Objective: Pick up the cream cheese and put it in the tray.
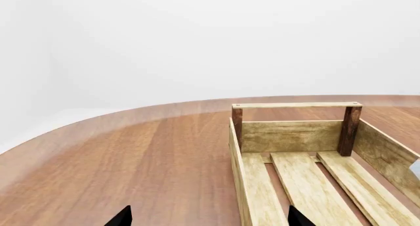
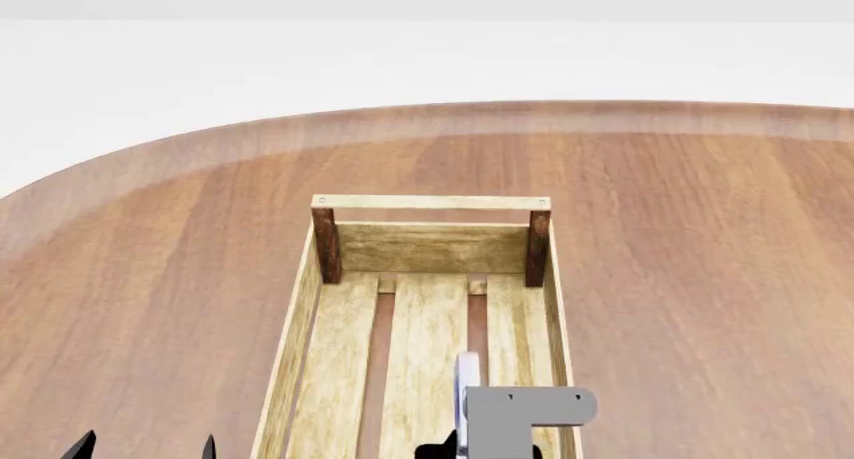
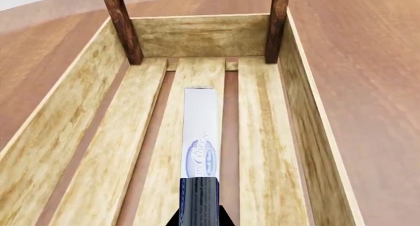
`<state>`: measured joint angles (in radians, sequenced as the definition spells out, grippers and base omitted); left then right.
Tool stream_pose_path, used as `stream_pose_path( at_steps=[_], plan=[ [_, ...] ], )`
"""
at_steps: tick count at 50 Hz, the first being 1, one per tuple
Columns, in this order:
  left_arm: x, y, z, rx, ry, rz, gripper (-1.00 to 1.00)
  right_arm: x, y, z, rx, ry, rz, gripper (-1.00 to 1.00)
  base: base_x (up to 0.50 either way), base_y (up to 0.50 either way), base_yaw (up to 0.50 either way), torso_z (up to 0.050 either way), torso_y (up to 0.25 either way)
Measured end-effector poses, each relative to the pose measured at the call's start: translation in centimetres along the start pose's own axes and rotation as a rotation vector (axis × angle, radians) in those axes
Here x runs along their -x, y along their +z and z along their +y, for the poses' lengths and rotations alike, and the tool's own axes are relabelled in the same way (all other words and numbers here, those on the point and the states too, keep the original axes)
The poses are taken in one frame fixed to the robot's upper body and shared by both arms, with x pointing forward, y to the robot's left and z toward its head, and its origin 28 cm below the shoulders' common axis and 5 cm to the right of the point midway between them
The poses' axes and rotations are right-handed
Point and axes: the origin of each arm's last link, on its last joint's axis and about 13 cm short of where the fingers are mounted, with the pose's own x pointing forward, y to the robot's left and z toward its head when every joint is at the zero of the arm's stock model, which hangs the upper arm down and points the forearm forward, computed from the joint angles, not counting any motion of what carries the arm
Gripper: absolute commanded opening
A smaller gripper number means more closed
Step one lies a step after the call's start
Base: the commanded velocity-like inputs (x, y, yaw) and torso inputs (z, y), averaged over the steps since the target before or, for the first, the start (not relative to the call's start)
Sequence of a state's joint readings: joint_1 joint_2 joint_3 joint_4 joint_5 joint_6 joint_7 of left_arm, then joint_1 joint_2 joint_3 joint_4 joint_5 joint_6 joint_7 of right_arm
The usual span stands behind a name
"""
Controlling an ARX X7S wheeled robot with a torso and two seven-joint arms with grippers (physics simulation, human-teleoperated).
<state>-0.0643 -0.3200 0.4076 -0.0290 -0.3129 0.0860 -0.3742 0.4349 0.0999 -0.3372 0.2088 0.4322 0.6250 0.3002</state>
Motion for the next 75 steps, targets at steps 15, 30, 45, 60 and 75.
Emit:
stream_pose_path(
  at_steps=[15,30,45,60,75],
  plan=[
    [0.0,0.0,0.0,0.000,0.000,0.000,1.00,0.0,0.4,0.0,0.004,0.003,-0.003,-1.00,0.00,0.00,0.00,0.000,0.001],
    [0.0,0.0,0.0,0.000,-0.001,0.001,1.00,-3.1,3.5,0.1,0.028,0.014,0.022,-1.00,0.00,0.00,0.00,0.000,0.001],
    [-0.1,0.0,0.0,0.000,-0.001,0.001,1.00,-6.0,4.3,1.3,0.043,0.076,0.104,-1.00,0.00,0.00,0.00,0.001,0.001],
    [0.0,0.0,0.0,0.000,-0.001,0.001,1.00,-6.7,3.9,0.8,0.026,0.062,0.177,-1.00,0.00,0.00,0.00,0.000,0.000],
    [-0.1,0.0,0.0,0.000,-0.001,0.001,1.00,-6.8,3.7,0.1,0.028,0.030,0.203,-1.00,0.00,0.00,0.00,0.000,0.001]
  ],
)
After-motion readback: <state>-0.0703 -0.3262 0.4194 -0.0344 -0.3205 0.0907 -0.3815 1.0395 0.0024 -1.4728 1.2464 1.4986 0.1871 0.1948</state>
